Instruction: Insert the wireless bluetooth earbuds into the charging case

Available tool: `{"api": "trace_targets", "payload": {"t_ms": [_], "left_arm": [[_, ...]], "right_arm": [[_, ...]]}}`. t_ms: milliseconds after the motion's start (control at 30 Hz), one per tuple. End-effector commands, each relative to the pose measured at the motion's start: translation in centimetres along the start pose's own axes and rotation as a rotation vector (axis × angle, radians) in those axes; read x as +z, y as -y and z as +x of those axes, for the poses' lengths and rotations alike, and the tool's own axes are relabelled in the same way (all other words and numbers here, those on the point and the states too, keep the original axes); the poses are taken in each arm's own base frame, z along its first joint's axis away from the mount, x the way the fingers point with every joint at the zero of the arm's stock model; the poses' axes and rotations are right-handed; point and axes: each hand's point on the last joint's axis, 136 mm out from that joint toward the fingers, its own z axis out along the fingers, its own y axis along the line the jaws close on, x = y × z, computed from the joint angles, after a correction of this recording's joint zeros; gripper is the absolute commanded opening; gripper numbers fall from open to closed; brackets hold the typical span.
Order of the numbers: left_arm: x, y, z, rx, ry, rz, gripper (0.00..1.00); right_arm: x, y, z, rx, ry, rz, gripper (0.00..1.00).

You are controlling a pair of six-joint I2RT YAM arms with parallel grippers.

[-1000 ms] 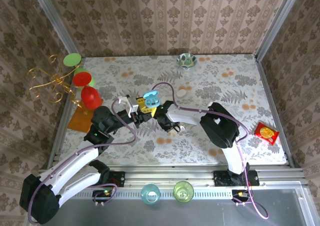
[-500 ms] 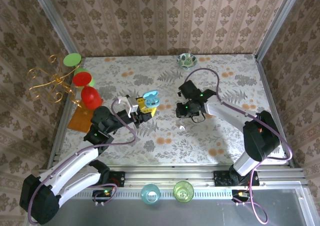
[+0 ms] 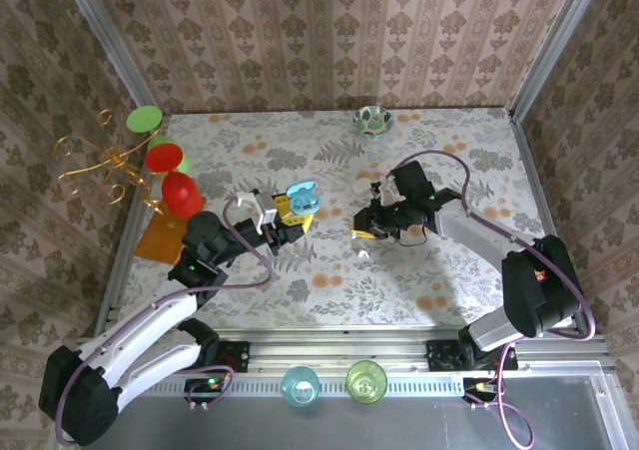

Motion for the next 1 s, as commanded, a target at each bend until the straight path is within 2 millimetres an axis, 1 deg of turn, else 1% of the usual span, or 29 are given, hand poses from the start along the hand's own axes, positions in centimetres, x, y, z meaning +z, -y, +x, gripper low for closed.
{"api": "trace_targets", "payload": {"t_ms": [0,167,367,400,600,833,967], "left_arm": [[0.0,0.6,-0.9,0.015,0.031,0.028,0.19],[0.1,0.7,-0.8,0.015,0.028,0.03,0.19],[0.1,0.5,-0.6,0.022,0.025,0.021,0.19],[0.2,0.5,-0.5,0.023,0.023,0.019,0.19],[0.3,0.2,-0.4,0.033,0.028,0.011,0.19],[0.6,-0.4,0.3,0.06,0.024,-0.012,0.19],[0.9,-0.8,0.5,0.078,0.028,-0.021,0.19]], "right_arm": [[-0.8,-2.1,0.5,0.023,-0.028,-0.122,0.17],[-1.1,-2.1,0.6,0.046,-0.022,-0.138,0.16],[-2.1,-3.2,0.6,0.04,0.009,-0.168,0.16],[-2.9,-4.2,0.6,0.019,0.029,-0.192,0.16],[-5.3,-7.1,0.8,-0.015,0.077,-0.266,0.15],[-9.2,-11.6,1.1,-0.097,0.151,-0.358,0.14],[-10.7,-14.1,1.4,-0.136,0.17,-0.409,0.14]]}}
